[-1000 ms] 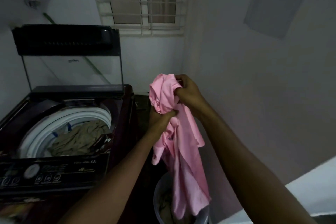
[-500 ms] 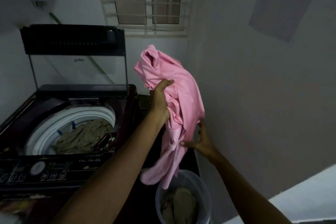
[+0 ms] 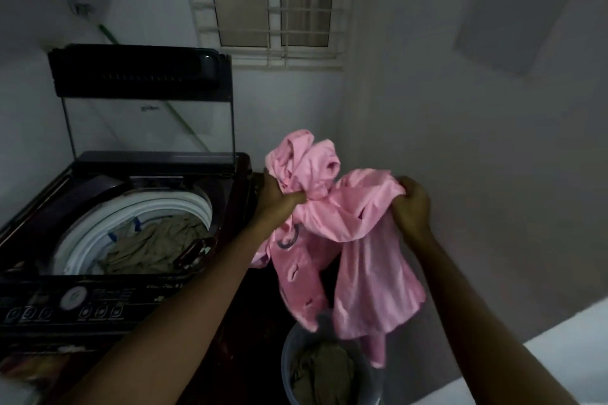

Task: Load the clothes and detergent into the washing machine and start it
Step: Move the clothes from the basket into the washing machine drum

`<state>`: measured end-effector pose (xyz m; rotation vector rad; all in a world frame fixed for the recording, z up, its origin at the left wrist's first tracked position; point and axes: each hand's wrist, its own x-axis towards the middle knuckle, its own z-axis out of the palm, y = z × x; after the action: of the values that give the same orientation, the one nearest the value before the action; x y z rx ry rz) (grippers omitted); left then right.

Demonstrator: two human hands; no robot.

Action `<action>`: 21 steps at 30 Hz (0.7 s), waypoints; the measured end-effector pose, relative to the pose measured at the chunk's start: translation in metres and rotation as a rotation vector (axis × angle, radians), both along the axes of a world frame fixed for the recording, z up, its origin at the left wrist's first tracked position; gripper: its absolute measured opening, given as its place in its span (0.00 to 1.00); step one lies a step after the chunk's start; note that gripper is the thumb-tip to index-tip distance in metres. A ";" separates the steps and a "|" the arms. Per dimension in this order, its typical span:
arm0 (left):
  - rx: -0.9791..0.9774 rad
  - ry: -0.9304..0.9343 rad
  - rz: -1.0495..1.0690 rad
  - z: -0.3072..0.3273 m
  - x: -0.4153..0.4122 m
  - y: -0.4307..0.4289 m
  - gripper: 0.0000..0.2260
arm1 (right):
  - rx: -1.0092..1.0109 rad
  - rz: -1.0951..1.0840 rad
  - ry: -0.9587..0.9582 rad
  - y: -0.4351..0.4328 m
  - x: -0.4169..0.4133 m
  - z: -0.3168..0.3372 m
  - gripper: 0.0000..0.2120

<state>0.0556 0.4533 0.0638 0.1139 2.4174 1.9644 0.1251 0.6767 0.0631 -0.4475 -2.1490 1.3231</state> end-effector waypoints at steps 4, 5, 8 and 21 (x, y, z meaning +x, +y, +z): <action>-0.019 -0.023 -0.217 0.000 0.011 0.019 0.44 | 0.031 0.096 -0.096 -0.030 -0.030 0.035 0.12; -0.009 -0.037 -0.313 0.000 0.013 0.020 0.48 | 0.015 0.095 -0.118 -0.036 -0.034 0.040 0.09; 0.073 -0.095 -0.523 0.000 0.018 0.012 0.50 | -0.001 0.059 -0.128 -0.040 -0.041 0.049 0.07; 0.125 0.010 -0.088 -0.009 0.009 0.022 0.41 | -0.400 0.423 -0.236 -0.057 -0.029 0.057 0.22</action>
<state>0.0650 0.4755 0.0550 0.2286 2.2524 2.0791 0.0961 0.6195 0.1203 -0.3220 -2.2484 2.0462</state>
